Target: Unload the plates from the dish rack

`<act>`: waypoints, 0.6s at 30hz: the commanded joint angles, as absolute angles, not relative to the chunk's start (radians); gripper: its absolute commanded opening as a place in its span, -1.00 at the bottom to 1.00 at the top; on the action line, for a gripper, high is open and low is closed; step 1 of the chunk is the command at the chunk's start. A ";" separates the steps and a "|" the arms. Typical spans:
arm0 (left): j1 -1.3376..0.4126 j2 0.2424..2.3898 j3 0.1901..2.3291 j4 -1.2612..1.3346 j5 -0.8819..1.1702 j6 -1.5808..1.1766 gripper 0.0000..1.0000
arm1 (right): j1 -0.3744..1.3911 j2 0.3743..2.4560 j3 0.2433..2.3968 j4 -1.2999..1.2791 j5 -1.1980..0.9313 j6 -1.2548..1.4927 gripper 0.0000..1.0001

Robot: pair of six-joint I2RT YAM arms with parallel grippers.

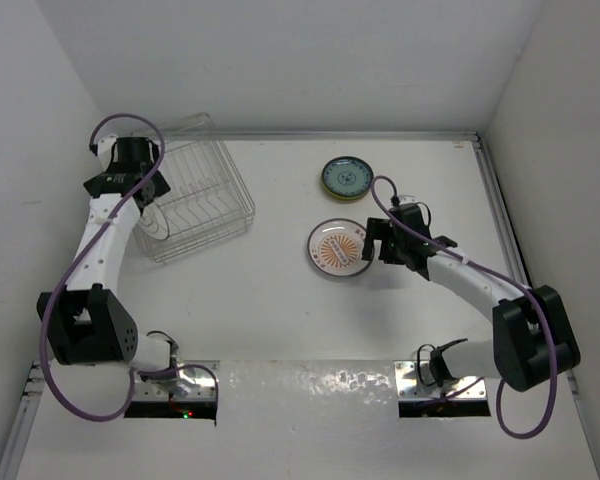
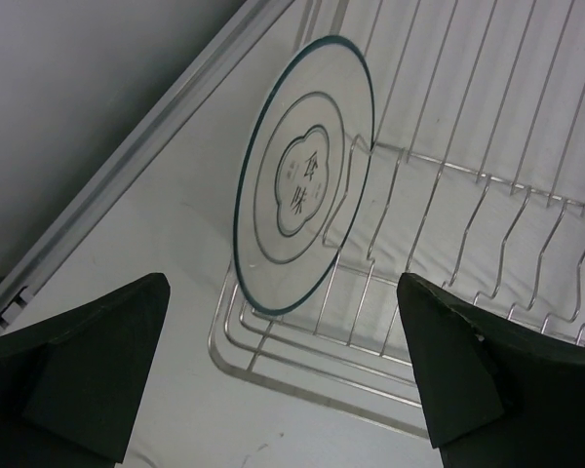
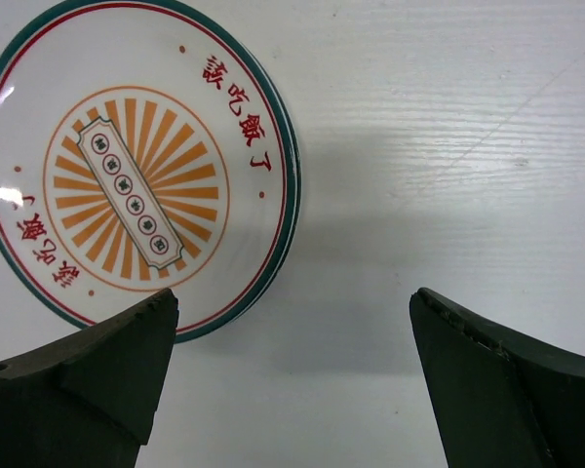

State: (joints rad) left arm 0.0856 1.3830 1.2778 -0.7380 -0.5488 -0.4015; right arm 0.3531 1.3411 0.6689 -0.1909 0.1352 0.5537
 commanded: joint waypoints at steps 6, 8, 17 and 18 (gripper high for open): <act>0.169 1.532 1.428 -0.730 -0.520 -0.407 0.87 | 0.351 1.206 0.624 -0.150 0.026 0.502 0.98; 0.178 1.589 1.462 -0.744 -0.531 -0.411 0.71 | 0.351 1.213 0.604 -0.117 0.002 0.508 0.98; 0.183 1.666 1.483 -0.770 -0.557 -0.402 -0.29 | 0.351 1.264 0.592 -0.092 -0.057 0.500 0.98; 0.183 1.657 1.485 -0.769 -0.563 -0.396 -0.43 | 0.351 1.262 0.592 -0.091 -0.057 0.500 0.98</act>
State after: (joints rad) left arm 0.1787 1.6749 1.4418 -0.7692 -0.5419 -0.3943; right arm 0.3531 1.2655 0.5861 -0.1429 -0.0326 0.5152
